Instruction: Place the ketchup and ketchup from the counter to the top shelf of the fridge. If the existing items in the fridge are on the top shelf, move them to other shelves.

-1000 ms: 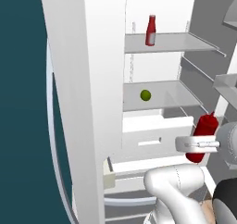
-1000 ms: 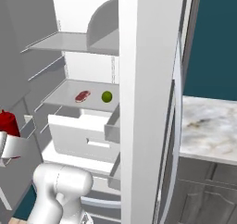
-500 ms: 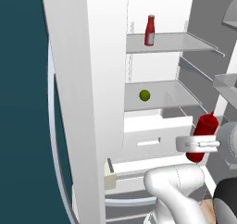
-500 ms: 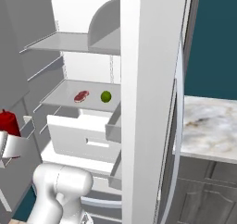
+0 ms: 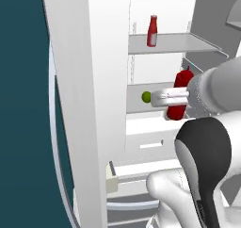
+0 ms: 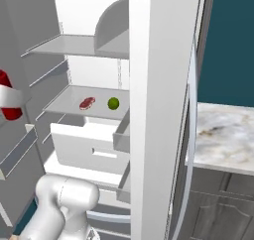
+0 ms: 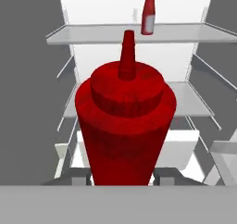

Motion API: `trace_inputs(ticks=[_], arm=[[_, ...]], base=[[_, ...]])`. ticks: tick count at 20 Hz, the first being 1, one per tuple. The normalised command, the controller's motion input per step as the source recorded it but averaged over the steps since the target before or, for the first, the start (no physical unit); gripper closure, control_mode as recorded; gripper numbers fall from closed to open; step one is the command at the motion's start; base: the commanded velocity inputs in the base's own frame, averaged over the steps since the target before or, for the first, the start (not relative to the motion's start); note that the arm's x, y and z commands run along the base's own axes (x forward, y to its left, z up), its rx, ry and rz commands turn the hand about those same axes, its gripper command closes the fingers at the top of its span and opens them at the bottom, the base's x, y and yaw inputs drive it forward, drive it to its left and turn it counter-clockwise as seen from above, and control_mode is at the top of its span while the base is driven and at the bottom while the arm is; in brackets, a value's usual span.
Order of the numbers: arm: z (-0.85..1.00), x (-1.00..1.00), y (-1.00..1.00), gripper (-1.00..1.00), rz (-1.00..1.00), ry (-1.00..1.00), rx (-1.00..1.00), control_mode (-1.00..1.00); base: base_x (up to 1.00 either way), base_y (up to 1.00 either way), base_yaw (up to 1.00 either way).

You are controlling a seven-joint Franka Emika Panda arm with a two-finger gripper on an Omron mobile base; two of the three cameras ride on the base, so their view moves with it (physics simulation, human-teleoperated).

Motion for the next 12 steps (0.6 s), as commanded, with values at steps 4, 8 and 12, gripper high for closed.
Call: trace_inputs(ticks=[4,8,12], arm=[[0.49,1.0,0.0,1.0,0.09,-0.01,0.0,-1.0],[0.22,1.0,-0.06,1.0,0.08,0.0,0.0,-1.0],[0.0,1.0,0.0,1.0,0.02,-0.02,-0.04,-1.0]], base=[[0.0,0.0,0.0],[0.0,0.0,0.0],[0.0,0.0,0.0]])
